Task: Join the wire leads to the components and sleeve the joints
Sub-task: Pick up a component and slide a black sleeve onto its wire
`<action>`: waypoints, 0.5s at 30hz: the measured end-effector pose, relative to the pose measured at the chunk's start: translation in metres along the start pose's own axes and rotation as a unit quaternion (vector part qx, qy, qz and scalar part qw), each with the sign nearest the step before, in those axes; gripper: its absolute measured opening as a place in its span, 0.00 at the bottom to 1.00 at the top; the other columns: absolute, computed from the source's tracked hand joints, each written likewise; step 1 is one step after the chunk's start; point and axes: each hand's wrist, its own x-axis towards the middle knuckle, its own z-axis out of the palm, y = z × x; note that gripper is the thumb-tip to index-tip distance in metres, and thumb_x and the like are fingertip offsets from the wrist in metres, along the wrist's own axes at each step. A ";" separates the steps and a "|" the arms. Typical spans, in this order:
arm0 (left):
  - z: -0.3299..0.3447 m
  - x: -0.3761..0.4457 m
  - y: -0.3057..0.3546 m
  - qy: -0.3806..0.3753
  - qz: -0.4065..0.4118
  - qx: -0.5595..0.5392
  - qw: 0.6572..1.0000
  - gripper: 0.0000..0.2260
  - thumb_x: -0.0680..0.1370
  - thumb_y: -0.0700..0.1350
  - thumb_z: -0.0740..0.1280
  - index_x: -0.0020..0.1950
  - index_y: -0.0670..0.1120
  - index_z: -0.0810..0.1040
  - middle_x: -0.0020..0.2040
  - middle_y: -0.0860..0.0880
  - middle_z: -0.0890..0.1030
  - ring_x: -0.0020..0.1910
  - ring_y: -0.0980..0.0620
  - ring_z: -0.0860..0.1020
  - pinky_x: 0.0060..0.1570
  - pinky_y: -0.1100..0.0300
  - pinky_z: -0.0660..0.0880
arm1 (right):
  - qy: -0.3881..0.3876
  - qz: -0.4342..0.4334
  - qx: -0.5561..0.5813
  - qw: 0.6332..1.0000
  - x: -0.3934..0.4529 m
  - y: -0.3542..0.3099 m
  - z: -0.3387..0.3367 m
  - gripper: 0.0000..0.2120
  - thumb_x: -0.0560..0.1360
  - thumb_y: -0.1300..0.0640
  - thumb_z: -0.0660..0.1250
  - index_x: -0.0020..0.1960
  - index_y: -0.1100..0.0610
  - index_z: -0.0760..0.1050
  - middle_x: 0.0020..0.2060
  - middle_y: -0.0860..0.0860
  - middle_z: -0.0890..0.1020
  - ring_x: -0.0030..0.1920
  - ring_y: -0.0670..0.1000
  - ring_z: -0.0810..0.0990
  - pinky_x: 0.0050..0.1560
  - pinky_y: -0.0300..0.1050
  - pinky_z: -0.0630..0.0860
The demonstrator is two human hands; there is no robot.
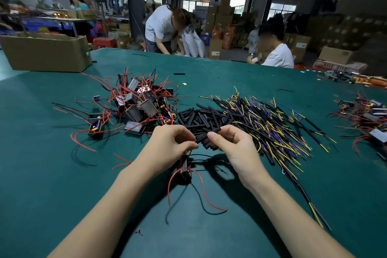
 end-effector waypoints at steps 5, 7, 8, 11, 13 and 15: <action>0.005 -0.002 -0.001 -0.013 0.012 -0.036 0.999 0.09 0.69 0.48 0.76 0.47 0.50 0.82 0.33 0.52 0.82 0.29 0.61 0.75 0.34 0.67 0.70 | -0.025 -0.004 -0.047 0.999 -0.002 -0.001 0.003 0.05 0.72 0.64 0.72 0.39 0.63 0.78 0.33 0.52 0.79 0.35 0.44 0.75 0.39 0.32 0.71; 0.008 -0.003 -0.001 -0.007 0.019 -0.029 0.999 0.06 0.71 0.49 0.75 0.43 0.48 0.83 0.33 0.51 0.81 0.31 0.57 0.76 0.36 0.61 0.73 | -0.021 -0.010 -0.057 0.998 -0.002 -0.001 0.004 0.06 0.72 0.64 0.72 0.37 0.59 0.78 0.30 0.48 0.79 0.33 0.42 0.74 0.38 0.30 0.70; 0.008 -0.003 -0.002 -0.002 0.020 -0.030 0.999 0.06 0.72 0.49 0.74 0.42 0.47 0.83 0.34 0.51 0.82 0.33 0.55 0.77 0.37 0.59 0.74 | -0.016 -0.010 -0.051 0.999 -0.002 -0.001 0.003 0.05 0.72 0.63 0.72 0.38 0.58 0.79 0.31 0.48 0.80 0.33 0.42 0.76 0.39 0.30 0.72; 0.008 -0.002 -0.003 -0.001 0.029 -0.026 0.999 0.06 0.73 0.48 0.73 0.41 0.47 0.83 0.35 0.51 0.82 0.34 0.57 0.77 0.39 0.60 0.74 | 0.013 -0.013 0.002 1.000 -0.002 -0.002 -0.002 0.03 0.73 0.63 0.72 0.43 0.56 0.81 0.36 0.53 0.84 0.37 0.45 0.81 0.43 0.33 0.76; 0.008 -0.003 -0.004 -0.005 0.039 -0.013 0.999 0.06 0.73 0.49 0.73 0.41 0.47 0.82 0.36 0.52 0.82 0.35 0.59 0.76 0.40 0.63 0.73 | 0.025 -0.031 0.000 0.999 -0.002 -0.003 -0.003 0.04 0.73 0.63 0.71 0.42 0.56 0.81 0.36 0.52 0.84 0.38 0.46 0.81 0.43 0.33 0.76; 0.006 -0.003 -0.003 -0.011 0.052 0.010 0.999 0.06 0.73 0.49 0.73 0.41 0.48 0.81 0.39 0.52 0.81 0.40 0.58 0.77 0.42 0.69 0.69 | 0.026 -0.042 -0.006 0.999 -0.002 -0.004 -0.002 0.04 0.74 0.63 0.70 0.41 0.56 0.81 0.35 0.51 0.84 0.37 0.45 0.81 0.42 0.32 0.75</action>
